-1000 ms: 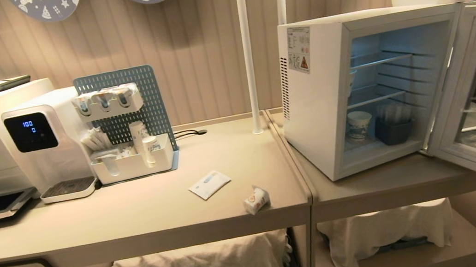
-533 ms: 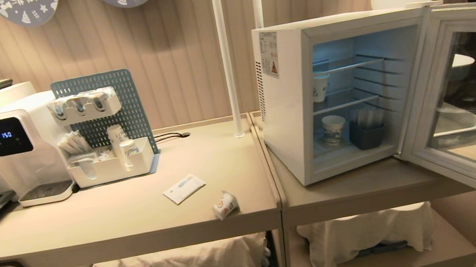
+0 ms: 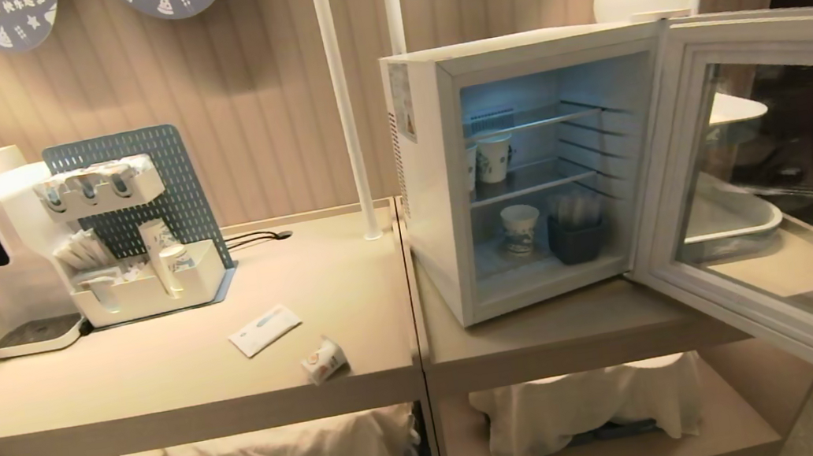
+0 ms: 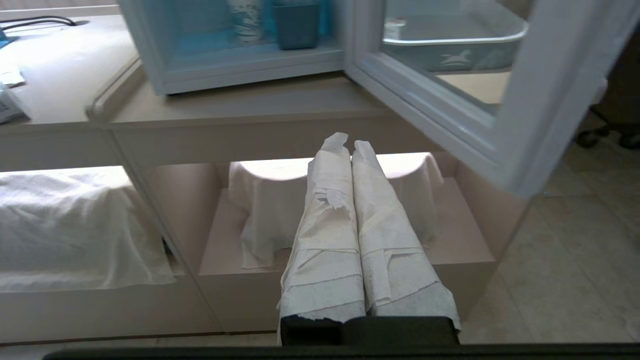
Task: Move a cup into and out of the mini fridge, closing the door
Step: Close the freezer door
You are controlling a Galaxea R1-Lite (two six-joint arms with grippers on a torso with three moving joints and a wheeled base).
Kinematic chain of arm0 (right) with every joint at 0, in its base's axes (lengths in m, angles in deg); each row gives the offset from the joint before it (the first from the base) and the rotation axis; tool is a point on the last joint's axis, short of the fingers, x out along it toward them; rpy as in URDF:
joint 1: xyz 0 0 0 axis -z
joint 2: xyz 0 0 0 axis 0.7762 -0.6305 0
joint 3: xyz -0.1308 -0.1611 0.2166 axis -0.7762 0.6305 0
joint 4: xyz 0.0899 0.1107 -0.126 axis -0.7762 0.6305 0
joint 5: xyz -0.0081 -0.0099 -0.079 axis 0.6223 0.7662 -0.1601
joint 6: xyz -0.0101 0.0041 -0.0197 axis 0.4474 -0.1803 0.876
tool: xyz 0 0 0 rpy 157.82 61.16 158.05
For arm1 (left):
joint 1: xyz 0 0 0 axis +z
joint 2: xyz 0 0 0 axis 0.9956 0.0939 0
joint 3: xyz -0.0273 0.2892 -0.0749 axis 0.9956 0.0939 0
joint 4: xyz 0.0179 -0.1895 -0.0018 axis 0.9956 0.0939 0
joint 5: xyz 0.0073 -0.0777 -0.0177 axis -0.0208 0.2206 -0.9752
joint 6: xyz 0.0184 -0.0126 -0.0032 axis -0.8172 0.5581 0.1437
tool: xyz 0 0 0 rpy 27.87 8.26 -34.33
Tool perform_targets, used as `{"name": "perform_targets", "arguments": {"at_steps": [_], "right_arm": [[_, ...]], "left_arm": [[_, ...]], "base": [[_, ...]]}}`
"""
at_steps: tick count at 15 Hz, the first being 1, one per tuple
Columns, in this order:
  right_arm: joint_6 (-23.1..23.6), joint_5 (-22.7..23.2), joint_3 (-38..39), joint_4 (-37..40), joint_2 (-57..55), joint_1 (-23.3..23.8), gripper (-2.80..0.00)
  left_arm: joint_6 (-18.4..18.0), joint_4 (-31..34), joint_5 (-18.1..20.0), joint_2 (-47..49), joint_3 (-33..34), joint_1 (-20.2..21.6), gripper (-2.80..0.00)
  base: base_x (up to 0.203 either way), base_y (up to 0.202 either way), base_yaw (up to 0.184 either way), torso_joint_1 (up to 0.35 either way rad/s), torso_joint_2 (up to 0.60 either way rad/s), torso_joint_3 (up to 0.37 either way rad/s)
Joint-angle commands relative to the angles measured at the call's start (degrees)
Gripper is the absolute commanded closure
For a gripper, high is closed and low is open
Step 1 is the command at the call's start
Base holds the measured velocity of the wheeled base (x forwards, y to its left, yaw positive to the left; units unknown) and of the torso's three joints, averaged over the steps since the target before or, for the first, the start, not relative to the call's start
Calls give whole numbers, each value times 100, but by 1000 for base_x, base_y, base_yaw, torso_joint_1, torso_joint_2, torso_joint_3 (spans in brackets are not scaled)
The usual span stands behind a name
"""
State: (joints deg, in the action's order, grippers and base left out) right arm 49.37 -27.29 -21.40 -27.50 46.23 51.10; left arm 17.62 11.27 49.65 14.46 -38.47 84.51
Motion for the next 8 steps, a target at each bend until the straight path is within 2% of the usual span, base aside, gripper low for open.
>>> {"name": "perform_targets", "arguments": {"at_steps": [1,8], "right_arm": [[3,2,-1,6,-9,6,0],[3,2,-1,6,-9,-1,0]], "left_arm": [[0,2,0,0,1,1,0],[0,2,0,0,1,1,0]], "base": [[0,-196,0,2,2,5],[0,-192,0,2,4,2]]}}
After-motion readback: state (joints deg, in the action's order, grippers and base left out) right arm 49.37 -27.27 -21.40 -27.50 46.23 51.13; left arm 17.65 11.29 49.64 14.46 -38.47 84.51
